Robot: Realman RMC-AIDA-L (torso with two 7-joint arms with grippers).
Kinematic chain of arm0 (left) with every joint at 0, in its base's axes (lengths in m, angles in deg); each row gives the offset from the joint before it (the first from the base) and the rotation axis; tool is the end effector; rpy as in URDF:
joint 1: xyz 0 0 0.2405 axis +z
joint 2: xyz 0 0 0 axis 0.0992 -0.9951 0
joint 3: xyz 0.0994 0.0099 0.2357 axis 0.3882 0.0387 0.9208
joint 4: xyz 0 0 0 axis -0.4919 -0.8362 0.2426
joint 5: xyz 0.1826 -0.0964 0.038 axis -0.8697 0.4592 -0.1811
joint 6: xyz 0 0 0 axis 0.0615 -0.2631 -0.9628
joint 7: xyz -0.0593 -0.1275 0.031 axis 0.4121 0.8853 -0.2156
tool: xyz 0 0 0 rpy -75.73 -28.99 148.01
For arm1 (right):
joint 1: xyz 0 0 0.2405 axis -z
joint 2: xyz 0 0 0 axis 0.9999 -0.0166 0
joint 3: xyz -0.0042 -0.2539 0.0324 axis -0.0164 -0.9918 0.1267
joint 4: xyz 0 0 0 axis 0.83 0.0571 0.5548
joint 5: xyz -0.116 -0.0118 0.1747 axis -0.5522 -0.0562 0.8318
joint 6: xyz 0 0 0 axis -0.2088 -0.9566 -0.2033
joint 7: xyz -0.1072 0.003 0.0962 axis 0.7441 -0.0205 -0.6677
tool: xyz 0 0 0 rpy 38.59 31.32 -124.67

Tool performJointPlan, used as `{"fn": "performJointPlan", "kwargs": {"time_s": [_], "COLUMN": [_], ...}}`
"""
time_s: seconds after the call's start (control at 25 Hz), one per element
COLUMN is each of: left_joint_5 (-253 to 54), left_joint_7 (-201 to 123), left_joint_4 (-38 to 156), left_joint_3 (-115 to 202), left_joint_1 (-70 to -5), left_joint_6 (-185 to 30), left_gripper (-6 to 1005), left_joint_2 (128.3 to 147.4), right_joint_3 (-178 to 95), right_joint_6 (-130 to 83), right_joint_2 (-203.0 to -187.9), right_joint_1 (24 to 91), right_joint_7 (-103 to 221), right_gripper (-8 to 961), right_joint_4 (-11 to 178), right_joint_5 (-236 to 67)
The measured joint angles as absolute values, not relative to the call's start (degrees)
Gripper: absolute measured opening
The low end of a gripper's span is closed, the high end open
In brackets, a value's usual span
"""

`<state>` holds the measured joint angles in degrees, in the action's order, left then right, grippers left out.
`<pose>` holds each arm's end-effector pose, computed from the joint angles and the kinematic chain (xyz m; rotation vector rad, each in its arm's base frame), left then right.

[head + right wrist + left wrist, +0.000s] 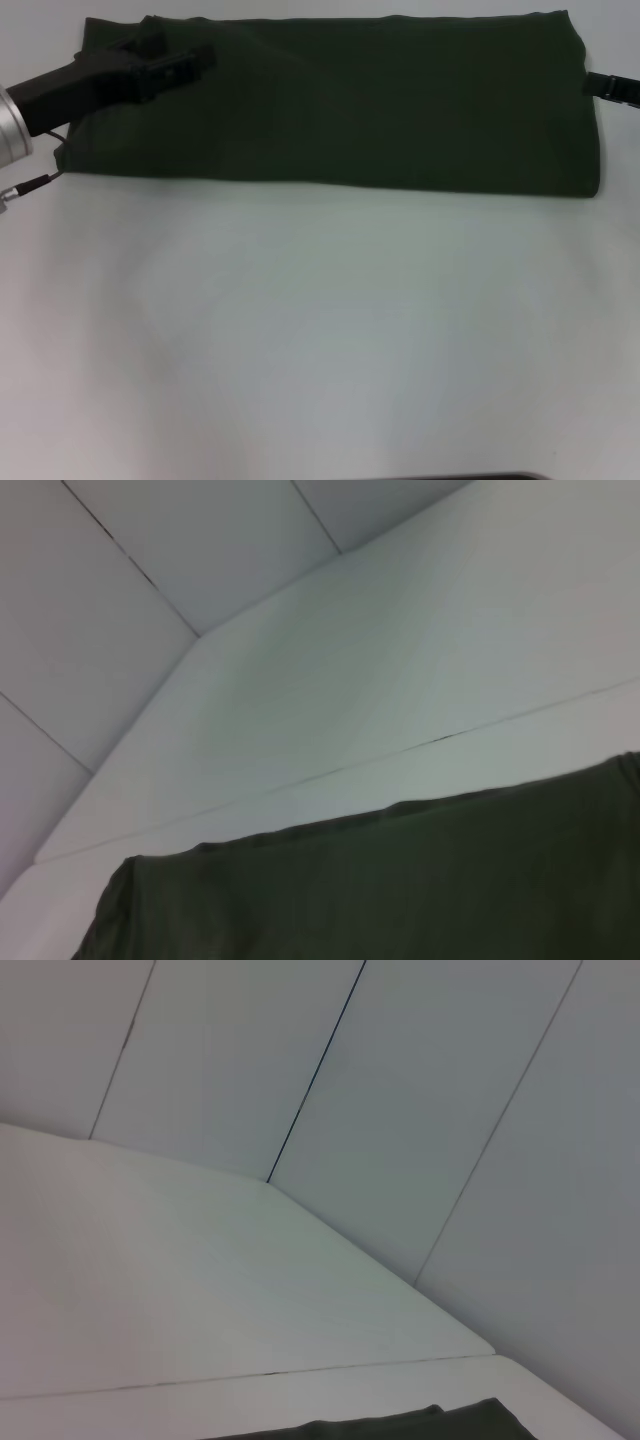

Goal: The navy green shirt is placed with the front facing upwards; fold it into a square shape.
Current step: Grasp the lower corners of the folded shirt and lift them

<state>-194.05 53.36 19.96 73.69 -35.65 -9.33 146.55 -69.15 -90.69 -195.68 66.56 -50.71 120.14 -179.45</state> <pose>-0.2595 0.3628 0.0065 -2.3164 -0.9790 -0.8822 0.3442 0.3353 0.0780 -2.0528 1.4123 0.7492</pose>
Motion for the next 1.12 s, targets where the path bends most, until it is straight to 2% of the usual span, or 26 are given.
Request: {"fn": "performJointPlan", "kwargs": {"time_s": [0.16, 0.28, 0.48, 1.12], "left_joint_5": [-194.09, -194.09, -194.10, -194.09], "left_joint_7": [53.36, 53.36, 53.35, 53.18], "left_joint_4": [19.87, 19.84, 19.84, 19.95], "left_joint_3": [73.69, 73.69, 73.69, 73.70], "left_joint_1": [-35.38, -35.24, -35.01, -34.96], "left_joint_6": [-9.29, -8.80, -8.61, -8.83], "left_gripper": [909, 909, 909, 910], "left_joint_2": [146.61, 146.57, 146.53, 146.56], "right_joint_3": [-68.89, -68.70, -68.63, -68.13], "right_joint_6": [-92.79, -93.76, -94.06, -92.66], "right_joint_2": [-193.61, -193.04, -192.76, -193.89], "right_joint_1": [67.38, 67.67, 67.50, 67.77], "right_joint_7": [-54.67, -57.66, -60.67, -60.88], "right_gripper": [501, 646, 679, 677], "right_joint_4": [119.99, 120.24, 120.17, 118.01], "right_joint_5": [-181.31, -184.18, -187.77, -190.65]}}
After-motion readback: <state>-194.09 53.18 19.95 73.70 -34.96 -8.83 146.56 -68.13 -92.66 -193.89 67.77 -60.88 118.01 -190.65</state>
